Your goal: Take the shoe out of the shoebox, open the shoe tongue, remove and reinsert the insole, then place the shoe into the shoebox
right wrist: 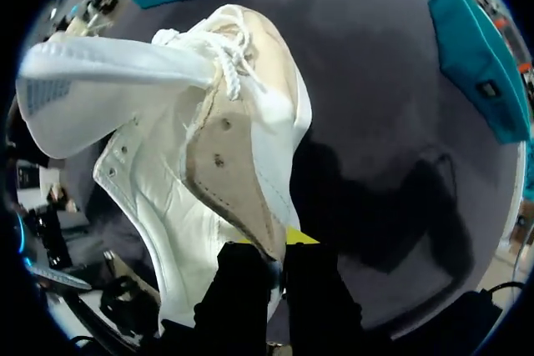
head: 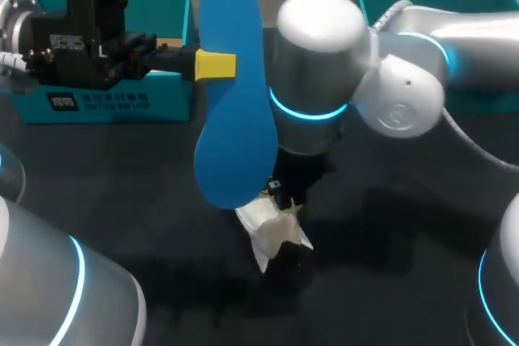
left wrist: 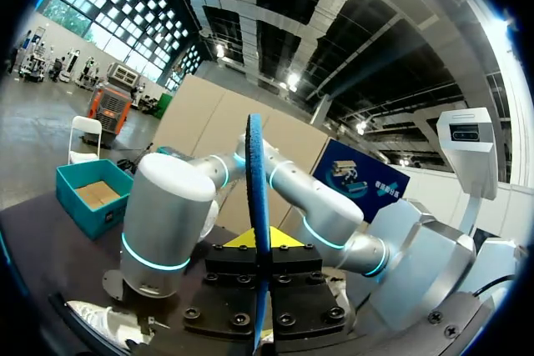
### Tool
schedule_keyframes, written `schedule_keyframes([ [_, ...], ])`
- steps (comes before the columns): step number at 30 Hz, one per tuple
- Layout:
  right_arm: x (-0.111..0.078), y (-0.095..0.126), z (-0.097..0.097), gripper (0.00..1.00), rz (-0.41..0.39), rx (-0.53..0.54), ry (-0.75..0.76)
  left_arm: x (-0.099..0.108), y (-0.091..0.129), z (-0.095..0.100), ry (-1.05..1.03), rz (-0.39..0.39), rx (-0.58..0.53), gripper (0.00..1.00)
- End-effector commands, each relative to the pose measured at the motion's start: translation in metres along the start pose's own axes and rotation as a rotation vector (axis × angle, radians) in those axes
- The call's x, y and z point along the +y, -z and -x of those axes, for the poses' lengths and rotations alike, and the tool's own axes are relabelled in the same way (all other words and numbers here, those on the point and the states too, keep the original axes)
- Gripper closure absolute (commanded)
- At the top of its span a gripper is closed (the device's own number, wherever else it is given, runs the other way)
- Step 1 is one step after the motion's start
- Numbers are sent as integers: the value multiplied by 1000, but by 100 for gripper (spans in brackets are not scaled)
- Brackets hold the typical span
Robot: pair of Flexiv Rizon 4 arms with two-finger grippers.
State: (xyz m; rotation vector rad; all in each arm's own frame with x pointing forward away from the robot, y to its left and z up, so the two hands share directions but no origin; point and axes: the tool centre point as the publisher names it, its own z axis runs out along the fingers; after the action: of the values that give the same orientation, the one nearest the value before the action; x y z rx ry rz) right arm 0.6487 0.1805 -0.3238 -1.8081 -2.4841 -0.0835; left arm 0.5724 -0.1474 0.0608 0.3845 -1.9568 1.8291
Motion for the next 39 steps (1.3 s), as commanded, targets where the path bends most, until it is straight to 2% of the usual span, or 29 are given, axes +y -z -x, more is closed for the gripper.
schedule_keyframes([
  [1, -21, 2, 4, 100, 105, 22, -232, 1, -1, 0, 1, 2, -1, 100],
  [7, -27, -4, 0, 100, 123, -1, -374, 1, -1, 0, 1, 2, -1, 100],
  [11, -21, -9, 0, 100, 107, -17, -405, 1, -1, 0, 1, 2, -1, 100],
  [22, -10, -24, 10, 100, 100, 52, -350, 1, -1, 0, 1, 2, -1, 100],
  [34, -5, -46, 24, 100, 28, 88, -289, 1, -1, 0, 1, 2, -1, 100],
  [39, -6, -51, 26, 100, 21, 107, -269, 1, -1, 0, 1, 2, -1, 100],
])
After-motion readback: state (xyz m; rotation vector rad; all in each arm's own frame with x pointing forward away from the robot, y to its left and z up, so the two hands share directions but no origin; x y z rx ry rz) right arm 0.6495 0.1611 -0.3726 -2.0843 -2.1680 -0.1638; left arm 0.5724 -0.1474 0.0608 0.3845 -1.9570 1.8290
